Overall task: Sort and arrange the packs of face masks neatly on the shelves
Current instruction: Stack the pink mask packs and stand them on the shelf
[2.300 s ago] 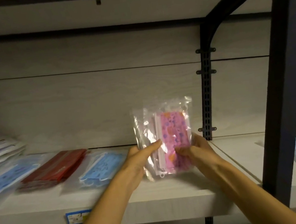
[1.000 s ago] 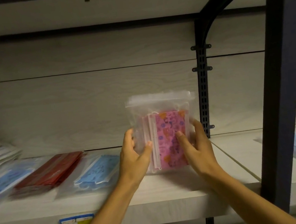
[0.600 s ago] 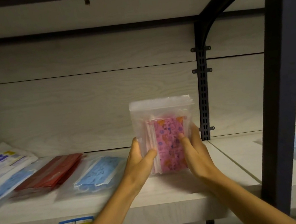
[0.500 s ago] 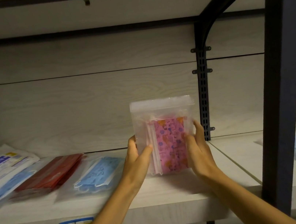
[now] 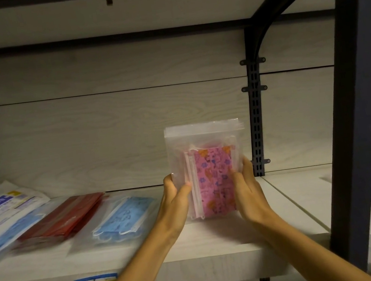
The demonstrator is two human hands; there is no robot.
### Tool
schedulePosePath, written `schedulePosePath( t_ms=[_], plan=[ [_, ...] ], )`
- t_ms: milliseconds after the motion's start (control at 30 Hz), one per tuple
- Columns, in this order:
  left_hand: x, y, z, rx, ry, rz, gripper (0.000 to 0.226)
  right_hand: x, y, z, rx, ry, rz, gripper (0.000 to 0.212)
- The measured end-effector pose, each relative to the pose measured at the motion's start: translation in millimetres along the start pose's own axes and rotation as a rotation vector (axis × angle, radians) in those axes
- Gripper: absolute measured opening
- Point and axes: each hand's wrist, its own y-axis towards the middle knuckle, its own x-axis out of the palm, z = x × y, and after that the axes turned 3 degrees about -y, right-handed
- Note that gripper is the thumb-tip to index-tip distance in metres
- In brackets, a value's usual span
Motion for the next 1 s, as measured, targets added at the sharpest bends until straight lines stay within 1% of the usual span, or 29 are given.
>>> schedulePosePath(
  t_ms=[67,167,233,300,400,500,567,633,700,800,867,933,1000],
  plan=[
    [-0.3,-0.5,-0.5,-0.022,0.037,-0.017,0.027,0.4,-0.8,-1.6,0.006,-0.021,-0.002,0.041],
    [-1.6,0.8,-3.8,-0.022,0.107,0.013,0.025,-0.5,-1.0,-1.7,0.023,-0.053,0.014,0.034],
    [-2.4,1.6,-5.2,-0.036,0.156,0.030,0.031,-1.6,-0.8,-1.7,0.047,-0.103,0.025,0.031],
    [-2.4,1.7,-6.0,-0.045,0.202,0.041,0.034,-2.4,-0.4,-1.8,0.065,-0.139,0.037,0.022],
    [-4.0,2.5,-7.6,-0.009,0.234,0.080,0.025,-2.8,-0.8,-5.2,0.061,-0.183,0.054,0.014],
    [-5.4,2.2,-4.2,0.018,0.186,0.120,0.010,-4.2,-3.1,-10.4,0.062,-0.185,0.118,0.011],
    [-4.0,4.0,4.7,0.001,0.141,0.096,0.009,-7.7,-1.2,-16.9,0.076,-0.185,0.172,0.009],
    [-1.4,8.5,16.9,-0.016,0.142,0.038,0.006,-13.8,5.5,-28.5,0.114,-0.205,0.240,0.009],
    [2.0,13.1,30.4,-0.071,0.172,-0.015,0.008,-23.4,15.5,-41.6,0.166,-0.310,0.272,0.007],
    [8.1,12.5,40.9,-0.291,0.163,-0.096,0.009,-36.4,21.6,-56.7,0.298,-0.601,0.146,0.014],
    [12.5,9.5,35.4,-0.417,0.135,-0.165,0.003,-41.4,17.9,-56.0,0.385,-0.750,0.053,0.019],
    [16.1,4.7,25.4,-0.479,0.133,-0.196,0.005,-43.1,11.2,-45.9,0.448,-0.856,-0.043,0.022],
    [19.2,-0.8,19.3,-0.500,0.214,-0.231,0.004,-44.1,5.2,-33.3,0.483,-0.903,-0.094,0.014]
  ],
)
